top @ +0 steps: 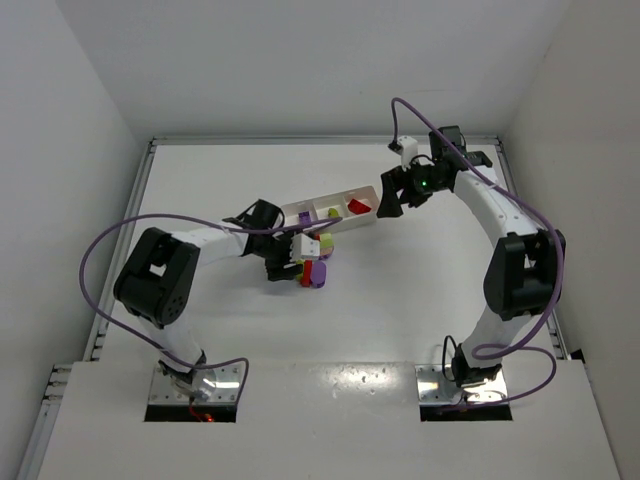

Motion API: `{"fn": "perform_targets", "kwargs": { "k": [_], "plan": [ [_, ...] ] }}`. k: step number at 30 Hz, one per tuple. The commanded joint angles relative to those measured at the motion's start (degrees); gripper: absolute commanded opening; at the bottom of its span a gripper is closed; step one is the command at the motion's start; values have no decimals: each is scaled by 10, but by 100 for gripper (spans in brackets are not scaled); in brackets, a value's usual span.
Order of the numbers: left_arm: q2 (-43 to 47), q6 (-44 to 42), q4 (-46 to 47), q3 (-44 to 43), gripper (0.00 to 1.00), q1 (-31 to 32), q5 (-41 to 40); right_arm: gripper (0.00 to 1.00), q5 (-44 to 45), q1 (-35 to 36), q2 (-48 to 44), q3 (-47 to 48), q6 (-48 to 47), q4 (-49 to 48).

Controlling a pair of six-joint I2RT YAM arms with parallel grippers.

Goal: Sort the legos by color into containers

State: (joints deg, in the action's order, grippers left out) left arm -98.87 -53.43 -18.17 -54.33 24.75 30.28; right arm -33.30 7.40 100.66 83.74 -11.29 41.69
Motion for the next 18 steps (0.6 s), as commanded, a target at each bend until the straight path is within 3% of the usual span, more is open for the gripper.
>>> {"fn": "perform_targets", "kwargs": {
  "k": [1,18],
  "plan": [
    [-1,-9,9,-9,72,6,15,92,-2,5,-25,-2,-11,-11],
    [-60,-3,-84,-97,82,35,31,92,3,5,-20,-7,-11,-11]
  ]
}}
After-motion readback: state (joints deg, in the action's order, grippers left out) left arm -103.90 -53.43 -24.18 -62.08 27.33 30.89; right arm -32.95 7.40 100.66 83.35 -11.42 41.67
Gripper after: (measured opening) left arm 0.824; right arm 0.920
